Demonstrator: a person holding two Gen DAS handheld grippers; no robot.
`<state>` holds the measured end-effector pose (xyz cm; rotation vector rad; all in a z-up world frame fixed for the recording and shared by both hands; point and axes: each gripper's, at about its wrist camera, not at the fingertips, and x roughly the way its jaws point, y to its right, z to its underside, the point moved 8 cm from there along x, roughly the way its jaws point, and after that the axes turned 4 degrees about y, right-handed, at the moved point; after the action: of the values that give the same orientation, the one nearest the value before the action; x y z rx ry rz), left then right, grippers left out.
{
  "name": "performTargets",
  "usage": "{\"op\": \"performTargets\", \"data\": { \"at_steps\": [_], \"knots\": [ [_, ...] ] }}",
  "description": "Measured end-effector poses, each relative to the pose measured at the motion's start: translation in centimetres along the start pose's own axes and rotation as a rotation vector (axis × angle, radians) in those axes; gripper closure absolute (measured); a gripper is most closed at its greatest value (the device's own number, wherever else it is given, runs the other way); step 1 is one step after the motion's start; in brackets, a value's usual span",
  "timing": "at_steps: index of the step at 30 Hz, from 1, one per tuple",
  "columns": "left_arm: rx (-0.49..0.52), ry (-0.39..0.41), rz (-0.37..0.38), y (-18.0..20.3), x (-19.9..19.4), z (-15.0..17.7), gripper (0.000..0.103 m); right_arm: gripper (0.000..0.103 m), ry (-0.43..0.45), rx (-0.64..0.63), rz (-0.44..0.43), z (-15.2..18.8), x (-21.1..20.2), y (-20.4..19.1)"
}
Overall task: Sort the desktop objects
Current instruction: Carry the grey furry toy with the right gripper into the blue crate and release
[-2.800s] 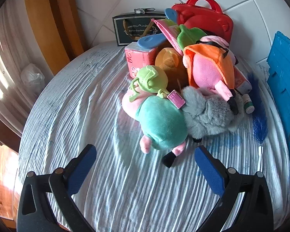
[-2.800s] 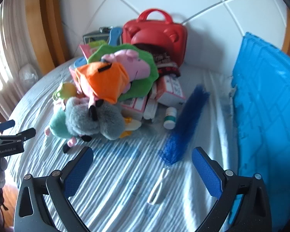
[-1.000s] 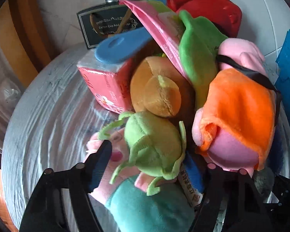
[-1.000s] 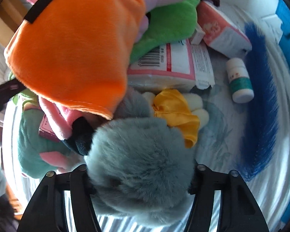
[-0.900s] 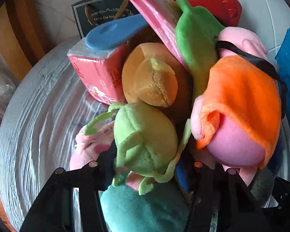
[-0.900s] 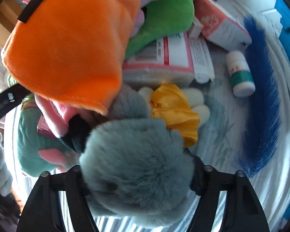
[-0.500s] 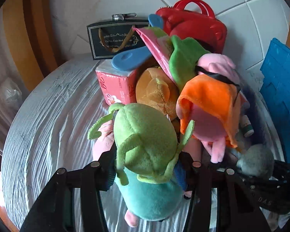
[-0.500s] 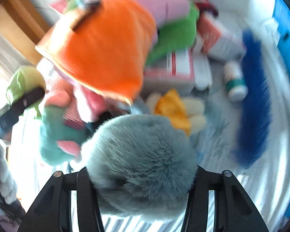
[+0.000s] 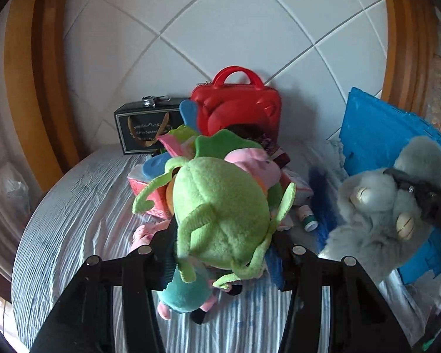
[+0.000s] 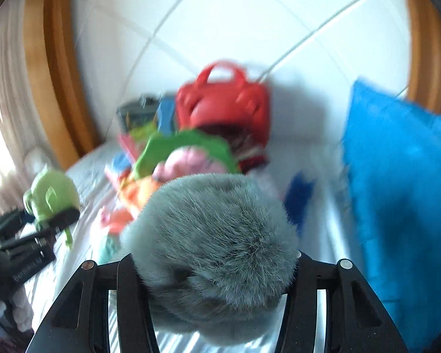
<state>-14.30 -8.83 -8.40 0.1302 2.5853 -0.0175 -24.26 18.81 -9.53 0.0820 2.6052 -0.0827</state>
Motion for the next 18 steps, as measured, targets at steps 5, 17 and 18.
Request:
{"op": "performTargets", "data": {
  "at_steps": [5,17,18],
  "knots": [
    [0.050,0.060,0.071,6.5,-2.4,-2.1,0.054,0.054,0.157,0.012,0.094,-3.5,-6.9,5.5],
    [0.155,0.175,0.274,27.3,-5.8,-8.0,0.054,0.053,0.345,0.038,0.375,-6.4,-18.8,22.5],
    [0.162,0.179,0.289,29.1,-5.8,-8.4,0.054,0.053,0.346,0.042,0.399,-6.3,-19.3,24.2]
  ]
}}
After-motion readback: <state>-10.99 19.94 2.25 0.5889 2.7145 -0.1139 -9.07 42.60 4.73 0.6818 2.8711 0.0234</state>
